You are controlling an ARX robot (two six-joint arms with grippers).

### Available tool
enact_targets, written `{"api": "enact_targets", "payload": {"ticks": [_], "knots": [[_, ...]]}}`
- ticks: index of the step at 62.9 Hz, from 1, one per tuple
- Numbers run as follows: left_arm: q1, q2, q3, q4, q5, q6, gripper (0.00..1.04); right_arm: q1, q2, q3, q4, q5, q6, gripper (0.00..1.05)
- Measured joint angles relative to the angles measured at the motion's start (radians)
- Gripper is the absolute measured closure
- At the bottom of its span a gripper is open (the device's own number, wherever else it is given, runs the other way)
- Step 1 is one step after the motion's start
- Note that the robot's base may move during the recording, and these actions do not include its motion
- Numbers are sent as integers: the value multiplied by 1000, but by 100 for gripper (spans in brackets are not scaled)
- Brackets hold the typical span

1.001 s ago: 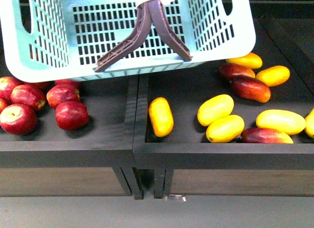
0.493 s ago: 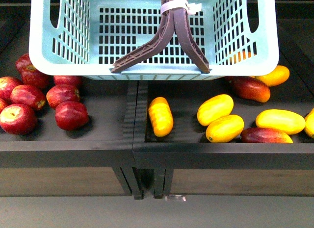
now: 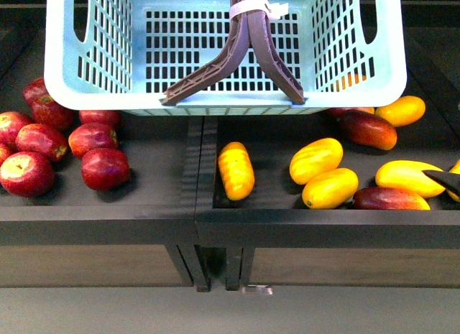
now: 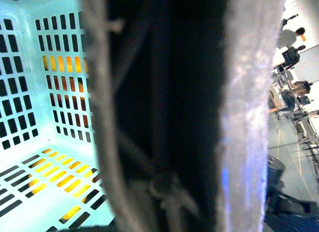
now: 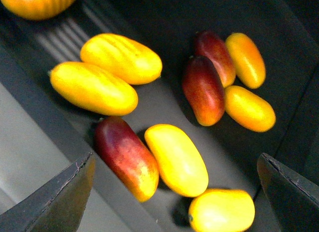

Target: Pick mango and avocado into basket

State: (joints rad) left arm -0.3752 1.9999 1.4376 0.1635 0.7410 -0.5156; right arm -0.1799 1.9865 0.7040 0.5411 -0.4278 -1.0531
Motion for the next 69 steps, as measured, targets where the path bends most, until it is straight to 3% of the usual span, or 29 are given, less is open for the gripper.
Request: {"api": "enact_targets", "payload": {"ticks": [24,47,69], "knots": [[0,0,0,0,-4,3,92,96,385,453,-176,119,-67,9],[-1,0,0,0,-2,3,92,86,640,832,-303,198,-61,9],[-1,0,0,0,-2,3,92,86,755,1029,-379,219,-50,9]]}}
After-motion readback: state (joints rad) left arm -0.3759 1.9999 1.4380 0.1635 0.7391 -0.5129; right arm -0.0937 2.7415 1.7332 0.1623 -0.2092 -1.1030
